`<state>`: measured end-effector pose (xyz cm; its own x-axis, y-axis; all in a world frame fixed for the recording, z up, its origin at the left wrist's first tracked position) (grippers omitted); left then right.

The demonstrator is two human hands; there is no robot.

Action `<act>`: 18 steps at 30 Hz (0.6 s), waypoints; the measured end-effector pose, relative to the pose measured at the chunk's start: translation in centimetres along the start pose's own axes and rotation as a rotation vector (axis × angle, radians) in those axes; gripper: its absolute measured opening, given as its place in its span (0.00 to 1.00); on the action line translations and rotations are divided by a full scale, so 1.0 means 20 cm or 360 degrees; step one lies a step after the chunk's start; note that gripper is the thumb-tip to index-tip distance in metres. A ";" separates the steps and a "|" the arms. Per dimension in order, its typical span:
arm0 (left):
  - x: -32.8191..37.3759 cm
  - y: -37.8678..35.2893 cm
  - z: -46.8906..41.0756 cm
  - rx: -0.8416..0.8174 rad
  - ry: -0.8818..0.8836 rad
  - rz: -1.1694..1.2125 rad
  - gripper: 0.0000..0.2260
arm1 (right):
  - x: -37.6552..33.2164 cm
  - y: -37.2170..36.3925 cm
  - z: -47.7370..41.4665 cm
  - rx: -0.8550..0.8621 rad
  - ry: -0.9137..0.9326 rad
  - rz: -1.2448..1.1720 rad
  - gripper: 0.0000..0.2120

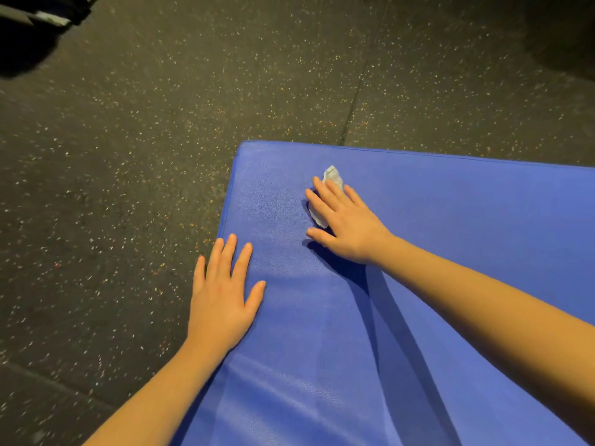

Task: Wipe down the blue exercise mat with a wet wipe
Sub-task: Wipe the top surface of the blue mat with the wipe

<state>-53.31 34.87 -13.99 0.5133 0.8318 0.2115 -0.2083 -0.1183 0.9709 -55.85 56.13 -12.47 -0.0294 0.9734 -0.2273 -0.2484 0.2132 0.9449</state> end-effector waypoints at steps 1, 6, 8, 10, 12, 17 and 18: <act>0.00 0.00 0.00 -0.0011 -0.0004 -0.0025 0.29 | 0.00 0.04 0.01 0.0070 -0.0018 -0.0052 0.39; 0.05 0.04 -0.04 -0.0027 -0.0048 -0.0141 0.28 | 0.13 0.10 0.15 0.0373 -0.0385 -0.0062 0.34; 0.14 0.08 -0.12 -0.0060 -0.0238 -0.0146 0.27 | 0.24 0.04 0.21 0.0316 -0.0556 -0.0034 0.35; 0.28 0.11 -0.22 -0.0102 -0.0577 -0.0225 0.27 | 0.31 -0.04 0.26 0.0207 -0.0626 -0.0042 0.33; 0.41 0.13 -0.30 -0.0183 -0.0853 -0.0337 0.28 | 0.33 -0.08 0.28 0.0191 -0.0621 -0.0045 0.34; 0.60 0.12 -0.50 -0.0486 -0.1119 -0.0627 0.31 | 0.34 -0.08 0.28 0.0272 -0.0582 -0.0085 0.33; 0.63 0.12 -0.54 -0.0447 -0.1137 -0.0626 0.31 | 0.35 -0.08 0.28 0.0301 -0.0580 -0.0104 0.32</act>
<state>-56.33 51.04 -10.23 0.9724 0.2324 -0.0223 -0.0557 0.3237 0.9445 -50.21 63.04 -14.25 0.3338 0.9162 -0.2219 -0.0554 0.2541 0.9656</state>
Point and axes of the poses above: each hand's wrist, its own z-axis away from the middle knuckle, its own y-axis out of the back of the hand, x = y × z, the point moved 9 cm from there along -z, towards the middle knuckle, and after that the axes turned 4 degrees about -y, right-handed, at the moved point
